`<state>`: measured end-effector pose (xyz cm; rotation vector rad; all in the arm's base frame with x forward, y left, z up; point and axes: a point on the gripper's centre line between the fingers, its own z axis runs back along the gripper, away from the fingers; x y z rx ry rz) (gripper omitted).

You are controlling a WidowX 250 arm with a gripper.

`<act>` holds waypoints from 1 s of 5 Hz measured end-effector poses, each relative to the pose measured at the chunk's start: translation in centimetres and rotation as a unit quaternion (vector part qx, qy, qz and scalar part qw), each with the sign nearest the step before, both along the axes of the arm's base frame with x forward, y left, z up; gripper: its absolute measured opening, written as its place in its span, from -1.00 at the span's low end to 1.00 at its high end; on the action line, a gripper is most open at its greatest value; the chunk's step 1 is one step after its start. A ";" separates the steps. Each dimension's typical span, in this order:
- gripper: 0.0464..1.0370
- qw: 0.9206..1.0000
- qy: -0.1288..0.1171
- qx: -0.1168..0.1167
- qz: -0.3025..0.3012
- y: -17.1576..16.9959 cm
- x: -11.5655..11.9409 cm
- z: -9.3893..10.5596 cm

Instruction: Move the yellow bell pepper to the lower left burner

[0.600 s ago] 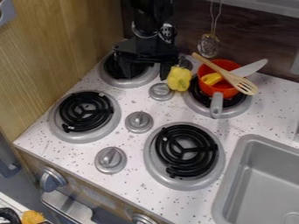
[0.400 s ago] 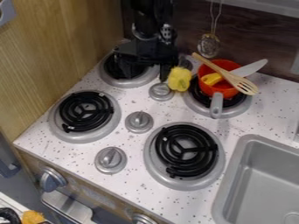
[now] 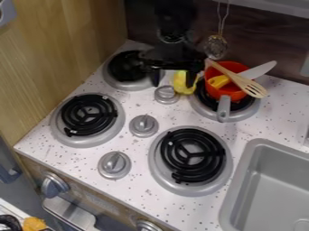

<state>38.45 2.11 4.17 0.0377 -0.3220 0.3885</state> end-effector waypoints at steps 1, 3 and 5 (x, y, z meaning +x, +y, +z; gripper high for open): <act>0.93 1.000 -0.004 -0.014 -0.021 -0.6 1.7 -0.8; 0.93 0.999 -0.015 -0.028 -0.011 0.0 3.6 -2.8; 0.93 0.999 0.012 -0.044 0.002 0.3 4.0 -3.9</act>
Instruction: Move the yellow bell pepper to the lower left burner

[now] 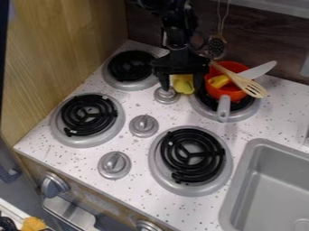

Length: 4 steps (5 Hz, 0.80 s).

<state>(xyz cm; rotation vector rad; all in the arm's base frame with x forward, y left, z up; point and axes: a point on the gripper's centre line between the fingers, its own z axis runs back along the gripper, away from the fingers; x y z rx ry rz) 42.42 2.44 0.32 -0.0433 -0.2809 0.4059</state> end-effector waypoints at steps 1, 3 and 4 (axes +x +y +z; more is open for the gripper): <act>0.93 1.000 0.015 -0.003 0.002 0.0 -0.2 -0.7; 0.93 0.998 0.051 -0.016 0.033 -0.2 -0.3 -1.2; 0.93 0.996 0.058 -0.020 0.063 -0.1 -0.1 -1.0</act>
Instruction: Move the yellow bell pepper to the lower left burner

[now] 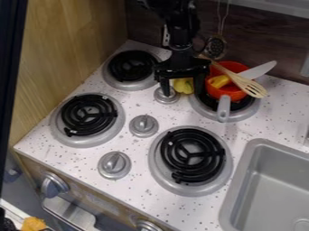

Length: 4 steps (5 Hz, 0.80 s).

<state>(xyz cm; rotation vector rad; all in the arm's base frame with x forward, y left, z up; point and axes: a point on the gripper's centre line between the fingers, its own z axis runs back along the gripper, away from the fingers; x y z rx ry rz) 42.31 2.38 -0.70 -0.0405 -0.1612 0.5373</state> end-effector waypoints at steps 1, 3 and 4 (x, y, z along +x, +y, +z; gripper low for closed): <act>0.93 0.999 0.024 -0.004 0.036 0.0 -0.2 -1.0; 0.44 0.997 0.022 -0.006 0.075 0.1 -0.1 -0.9; -0.10 0.996 0.023 -0.003 0.082 0.2 -0.2 -1.0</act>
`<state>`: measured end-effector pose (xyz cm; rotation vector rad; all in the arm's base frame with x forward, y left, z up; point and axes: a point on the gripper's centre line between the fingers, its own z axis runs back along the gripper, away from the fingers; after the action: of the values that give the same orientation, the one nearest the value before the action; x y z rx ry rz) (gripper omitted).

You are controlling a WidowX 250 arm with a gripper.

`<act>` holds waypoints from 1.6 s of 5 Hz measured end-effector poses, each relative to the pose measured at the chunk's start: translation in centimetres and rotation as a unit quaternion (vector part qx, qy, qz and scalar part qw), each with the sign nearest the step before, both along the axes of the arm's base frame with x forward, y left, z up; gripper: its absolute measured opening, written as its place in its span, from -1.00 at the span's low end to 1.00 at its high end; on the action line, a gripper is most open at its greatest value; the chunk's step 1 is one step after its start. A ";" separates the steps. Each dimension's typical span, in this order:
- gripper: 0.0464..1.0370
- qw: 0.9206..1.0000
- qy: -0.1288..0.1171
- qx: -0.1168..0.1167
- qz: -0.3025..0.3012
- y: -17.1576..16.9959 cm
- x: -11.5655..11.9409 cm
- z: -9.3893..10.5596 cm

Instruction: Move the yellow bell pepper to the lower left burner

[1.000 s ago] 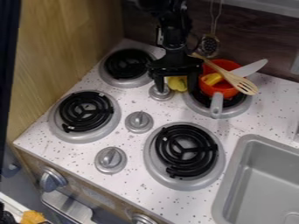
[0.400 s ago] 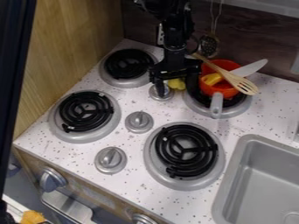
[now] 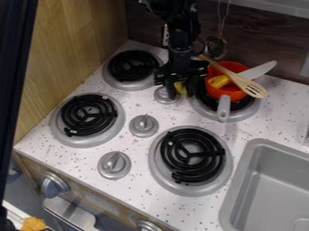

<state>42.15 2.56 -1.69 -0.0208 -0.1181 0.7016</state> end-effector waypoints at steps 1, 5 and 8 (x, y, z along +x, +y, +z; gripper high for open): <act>-0.64 1.000 0.003 -0.001 0.003 0.0 -0.2 -0.1; -0.93 0.999 -0.018 0.027 0.007 0.0 -1.1 -0.2; -0.93 0.995 -0.063 0.075 0.019 1.0 -3.7 3.9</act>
<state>38.47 3.56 2.23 0.0808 -0.2928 0.7276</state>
